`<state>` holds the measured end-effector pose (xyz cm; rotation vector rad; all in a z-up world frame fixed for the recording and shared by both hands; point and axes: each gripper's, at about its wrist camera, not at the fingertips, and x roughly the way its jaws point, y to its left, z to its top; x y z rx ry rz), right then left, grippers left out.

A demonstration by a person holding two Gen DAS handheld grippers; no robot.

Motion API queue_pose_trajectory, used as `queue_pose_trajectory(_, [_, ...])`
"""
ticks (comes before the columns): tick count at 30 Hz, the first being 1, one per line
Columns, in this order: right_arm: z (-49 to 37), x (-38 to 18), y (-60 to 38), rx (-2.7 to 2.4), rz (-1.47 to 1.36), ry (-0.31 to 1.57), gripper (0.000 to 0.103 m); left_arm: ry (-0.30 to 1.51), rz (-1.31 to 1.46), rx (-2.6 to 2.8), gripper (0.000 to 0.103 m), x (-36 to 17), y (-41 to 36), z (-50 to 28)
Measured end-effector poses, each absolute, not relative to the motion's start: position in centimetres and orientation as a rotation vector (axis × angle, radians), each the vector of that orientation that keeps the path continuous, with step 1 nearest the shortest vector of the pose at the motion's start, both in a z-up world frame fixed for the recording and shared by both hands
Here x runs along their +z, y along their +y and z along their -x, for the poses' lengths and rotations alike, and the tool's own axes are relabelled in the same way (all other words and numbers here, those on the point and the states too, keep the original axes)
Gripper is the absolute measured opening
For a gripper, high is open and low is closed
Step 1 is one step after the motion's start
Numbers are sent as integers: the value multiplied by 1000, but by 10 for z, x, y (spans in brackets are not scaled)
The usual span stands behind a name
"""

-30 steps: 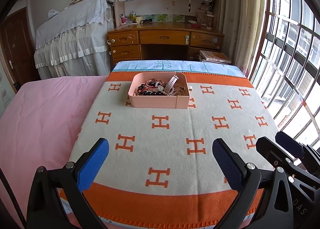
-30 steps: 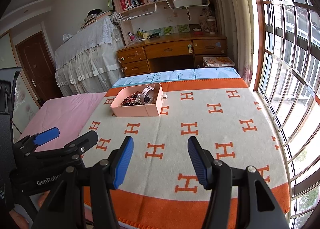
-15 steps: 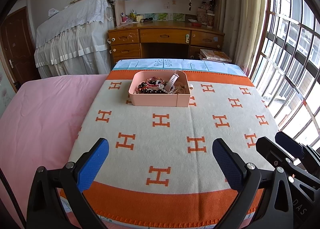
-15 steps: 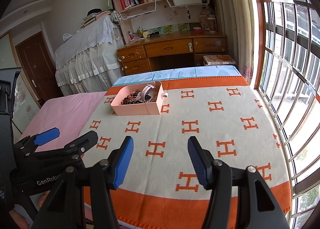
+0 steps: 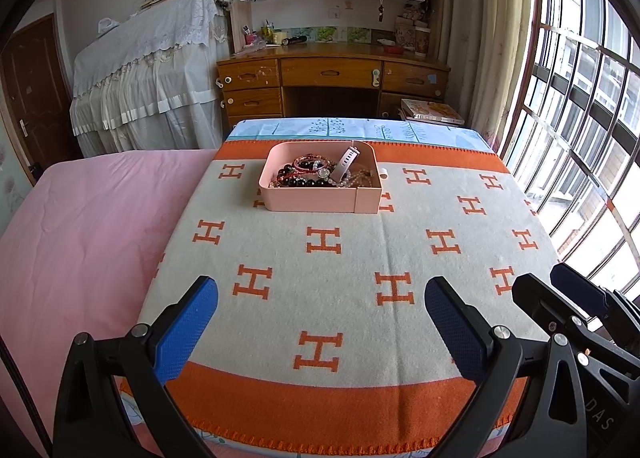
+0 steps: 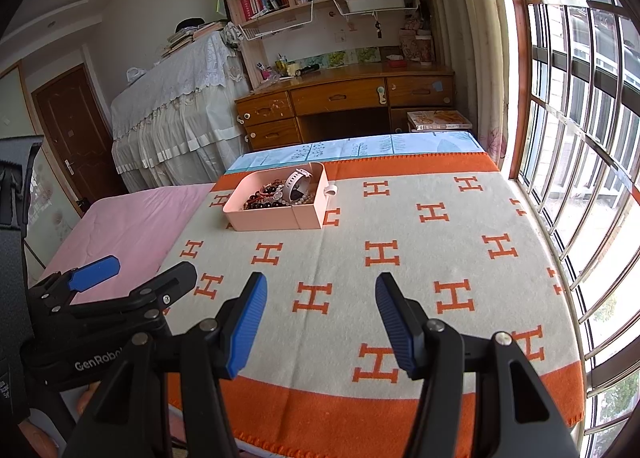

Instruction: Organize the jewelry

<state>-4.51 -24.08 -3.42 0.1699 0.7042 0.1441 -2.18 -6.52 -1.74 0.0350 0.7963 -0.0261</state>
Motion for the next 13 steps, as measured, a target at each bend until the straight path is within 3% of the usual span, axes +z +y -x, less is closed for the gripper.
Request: queue_pose_trajectory(13, [47,-39,-235,147,-172,710,57,816,-32,-18,102,-27,-63,27])
